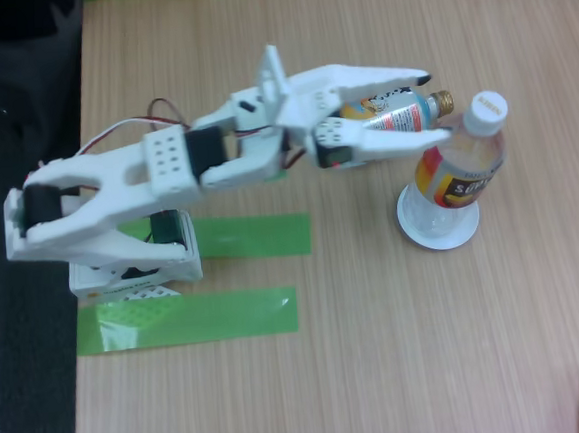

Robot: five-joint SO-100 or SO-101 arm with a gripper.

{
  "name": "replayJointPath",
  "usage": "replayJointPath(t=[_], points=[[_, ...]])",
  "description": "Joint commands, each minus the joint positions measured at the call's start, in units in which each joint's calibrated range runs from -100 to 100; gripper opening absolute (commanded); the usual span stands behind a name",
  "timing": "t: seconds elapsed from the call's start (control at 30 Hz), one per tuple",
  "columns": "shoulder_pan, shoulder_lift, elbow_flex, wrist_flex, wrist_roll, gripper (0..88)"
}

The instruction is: Pick up the plastic bottle and stand it up on the white place

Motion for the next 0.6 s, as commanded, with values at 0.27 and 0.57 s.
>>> replayJointPath(t=[0.27,0.57], points=[[13.82,-21.52,14.4,2.88,23.53,24.0],[20.12,-30.0,20.1,2.79,49.62,23.6]])
